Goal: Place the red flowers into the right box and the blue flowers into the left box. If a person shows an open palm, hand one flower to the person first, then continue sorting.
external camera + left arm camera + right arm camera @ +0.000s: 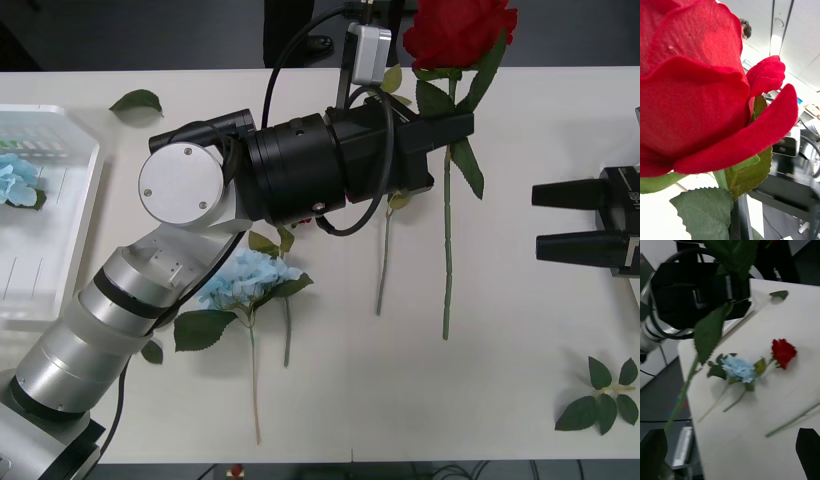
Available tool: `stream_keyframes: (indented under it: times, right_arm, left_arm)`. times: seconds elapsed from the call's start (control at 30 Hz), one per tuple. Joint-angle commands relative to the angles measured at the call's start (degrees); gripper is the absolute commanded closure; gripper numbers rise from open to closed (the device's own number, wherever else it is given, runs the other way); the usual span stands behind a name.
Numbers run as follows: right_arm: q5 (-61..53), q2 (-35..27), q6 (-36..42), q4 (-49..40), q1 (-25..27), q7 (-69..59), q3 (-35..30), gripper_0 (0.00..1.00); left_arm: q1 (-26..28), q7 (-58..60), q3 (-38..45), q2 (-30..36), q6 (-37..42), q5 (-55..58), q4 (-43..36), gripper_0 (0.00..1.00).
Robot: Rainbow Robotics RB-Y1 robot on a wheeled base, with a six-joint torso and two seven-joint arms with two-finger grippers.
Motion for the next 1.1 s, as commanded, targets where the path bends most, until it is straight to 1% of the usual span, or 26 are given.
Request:
stream_keyframes:
  times: [0.03, 0.27, 0.47, 0.63, 0.7, 0.73, 0.77, 0.8, 0.83, 0.87, 0.93, 1.03, 1.1]
  right_arm:
    - [-3.9, 0.63, 0.5, -2.16, 2.14, -7.45, 2.92, 0.0]
    - [-4.25, 3.62, 0.23, -2.16, 2.5, -14.04, 7.58, 0.0]
    - [-2.23, 5.99, -1.88, -2.25, 2.5, -15.09, 10.74, 0.0]
    - [-1.88, 6.61, -4.07, -2.25, 2.41, -15.45, 12.76, 0.0]
    - [-1.79, 6.61, -4.78, -2.25, 2.41, -15.45, 13.47, 0.13]
    - [-1.88, 6.61, -5.39, -2.16, 2.41, -15.45, 14.08, 0.4]
    - [-1.88, 6.7, -5.74, -2.25, 2.5, -15.45, 14.35, 0.58]
    - [-1.79, 6.87, -6.1, -2.25, 2.5, -15.45, 14.7, 0.71]
    - [-1.88, 6.87, -6.36, -2.16, 2.41, -15.45, 15.05, 0.78]
    - [-1.88, 7.14, -6.8, -2.25, 2.5, -15.45, 15.49, 0.83]
    - [-1.88, 7.49, -7.15, -2.16, 2.5, -15.45, 15.75, 0.89]
    - [-1.88, 7.66, -7.24, -2.25, 2.41, -15.45, 15.84, 0.96]
    - [-1.88, 7.66, -7.24, -2.16, 2.41, -15.36, 15.84, 0.99]
  left_arm:
    - [0.13, -2.18, 0.73, -0.16, -0.1, 0.78, -1.17, 1.0]
    - [0.13, -2.35, 0.73, -0.16, -0.1, 0.86, -1.17, 1.0]
    - [0.22, -2.35, 0.64, -0.16, -0.1, 1.13, -1.26, 1.0]
    - [0.13, -2.26, 0.73, -0.16, -0.1, 1.57, -1.26, 1.0]
    - [0.13, -2.35, 0.73, -0.16, -0.1, 1.57, -1.17, 1.0]
    - [0.22, -2.35, 0.73, -0.16, -0.1, 1.57, -1.17, 1.0]
    - [0.22, -2.35, 0.73, -0.16, -0.1, 1.57, -1.17, 1.0]
    - [0.22, -2.35, 0.73, -0.16, -0.1, 1.57, -1.17, 1.0]
    - [0.22, -2.44, 0.73, -0.16, -0.1, 1.57, -1.26, 1.0]
    - [0.22, -2.53, 0.64, -0.16, -0.1, 1.57, -1.17, 1.0]
    - [0.22, -2.53, 0.73, -0.16, -0.1, 1.65, -1.17, 1.0]
    - [0.22, -2.7, 0.73, -0.24, -0.1, 1.65, -1.26, 1.0]
    - [0.22, -2.79, 0.73, -0.24, -0.1, 1.74, -1.17, 1.0]
